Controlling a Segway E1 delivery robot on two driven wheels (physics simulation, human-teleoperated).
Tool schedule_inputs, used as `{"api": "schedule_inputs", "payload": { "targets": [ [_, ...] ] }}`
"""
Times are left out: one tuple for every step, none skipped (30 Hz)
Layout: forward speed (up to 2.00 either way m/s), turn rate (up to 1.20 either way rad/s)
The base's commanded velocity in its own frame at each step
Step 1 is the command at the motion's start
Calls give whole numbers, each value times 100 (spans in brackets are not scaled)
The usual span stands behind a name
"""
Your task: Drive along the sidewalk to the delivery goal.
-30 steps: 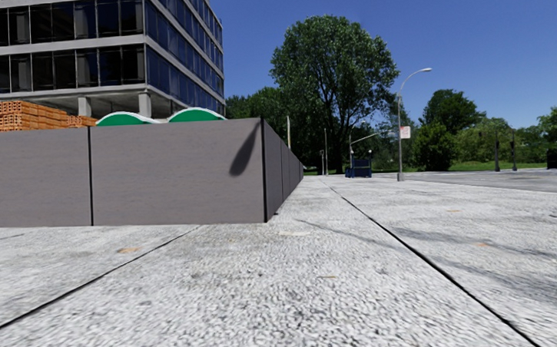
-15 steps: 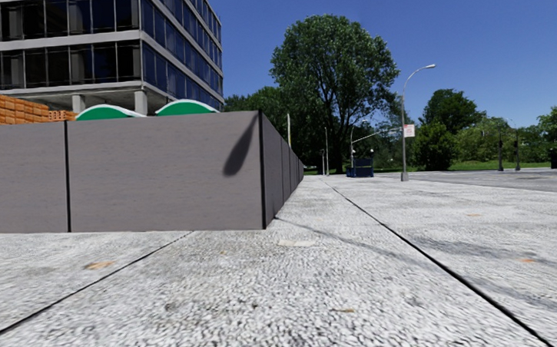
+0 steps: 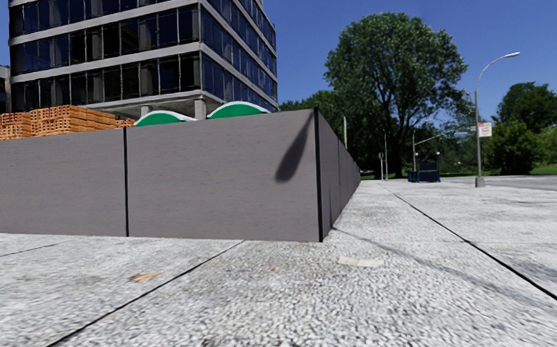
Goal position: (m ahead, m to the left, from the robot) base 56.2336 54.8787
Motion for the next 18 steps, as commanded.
{"api": "schedule_inputs", "payload": {
  "targets": [
    [125, 81],
    [126, 81],
    [127, 82],
    [127, 82],
    [127, 82],
    [127, 82],
    [127, 82],
    [127, 82],
    [127, 82],
    [127, 82],
    [127, 82],
    [128, 82],
    [130, 82],
    [131, 82],
    [131, 82],
    [132, 82],
    [132, 82],
    [133, 82]
  ]
}}
